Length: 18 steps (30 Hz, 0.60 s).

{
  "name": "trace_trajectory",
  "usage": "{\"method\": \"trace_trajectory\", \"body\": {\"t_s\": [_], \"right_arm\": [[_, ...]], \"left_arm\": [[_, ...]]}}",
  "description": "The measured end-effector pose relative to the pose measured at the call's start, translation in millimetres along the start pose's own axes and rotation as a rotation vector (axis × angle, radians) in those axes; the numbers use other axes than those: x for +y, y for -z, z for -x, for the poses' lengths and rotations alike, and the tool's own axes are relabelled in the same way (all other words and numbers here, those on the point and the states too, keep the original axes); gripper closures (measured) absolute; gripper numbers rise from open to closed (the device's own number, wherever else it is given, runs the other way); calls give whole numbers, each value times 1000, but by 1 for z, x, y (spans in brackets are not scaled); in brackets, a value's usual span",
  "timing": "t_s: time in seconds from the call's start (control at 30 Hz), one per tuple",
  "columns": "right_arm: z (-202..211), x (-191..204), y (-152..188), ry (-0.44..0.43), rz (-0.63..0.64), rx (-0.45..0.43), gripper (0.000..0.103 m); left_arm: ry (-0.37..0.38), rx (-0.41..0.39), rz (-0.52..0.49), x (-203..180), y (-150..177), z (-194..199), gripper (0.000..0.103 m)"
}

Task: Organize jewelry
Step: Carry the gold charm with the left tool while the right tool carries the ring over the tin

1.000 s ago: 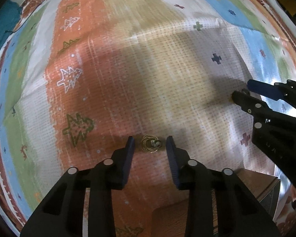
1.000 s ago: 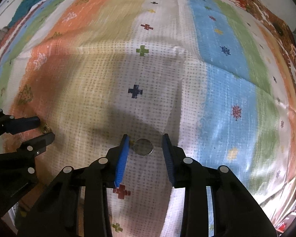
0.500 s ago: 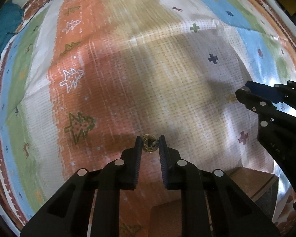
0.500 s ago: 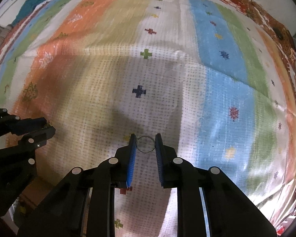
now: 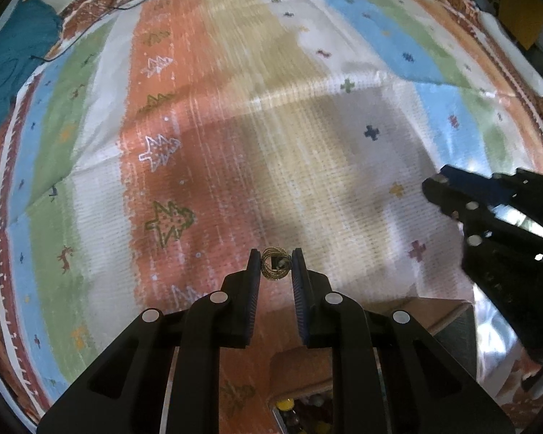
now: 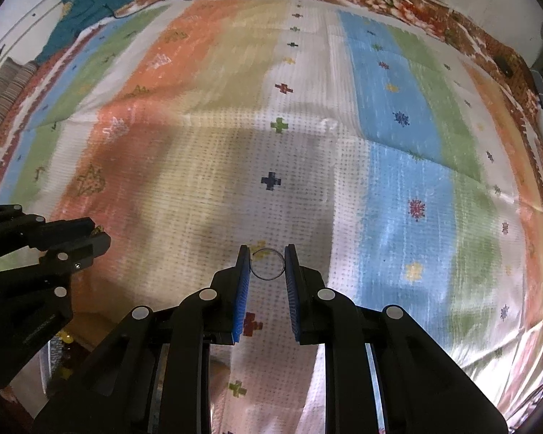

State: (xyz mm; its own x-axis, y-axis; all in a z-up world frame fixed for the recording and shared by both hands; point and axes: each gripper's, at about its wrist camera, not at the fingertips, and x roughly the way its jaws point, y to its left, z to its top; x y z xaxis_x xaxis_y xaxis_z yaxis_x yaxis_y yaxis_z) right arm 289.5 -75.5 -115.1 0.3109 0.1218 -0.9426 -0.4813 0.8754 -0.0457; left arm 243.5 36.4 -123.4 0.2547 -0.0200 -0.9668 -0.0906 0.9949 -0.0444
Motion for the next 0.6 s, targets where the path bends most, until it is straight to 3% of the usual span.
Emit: {"method": "trace_trajectory", "body": {"t_s": [0.27, 0.6], "right_arm": [[14, 6, 3, -11, -5, -35, 83], [30, 12, 10, -12, 3, -65, 83]], "left_arm": [[22, -82, 20, -3, 5, 28, 86], [27, -128, 36, -3, 14, 45, 86]]}}
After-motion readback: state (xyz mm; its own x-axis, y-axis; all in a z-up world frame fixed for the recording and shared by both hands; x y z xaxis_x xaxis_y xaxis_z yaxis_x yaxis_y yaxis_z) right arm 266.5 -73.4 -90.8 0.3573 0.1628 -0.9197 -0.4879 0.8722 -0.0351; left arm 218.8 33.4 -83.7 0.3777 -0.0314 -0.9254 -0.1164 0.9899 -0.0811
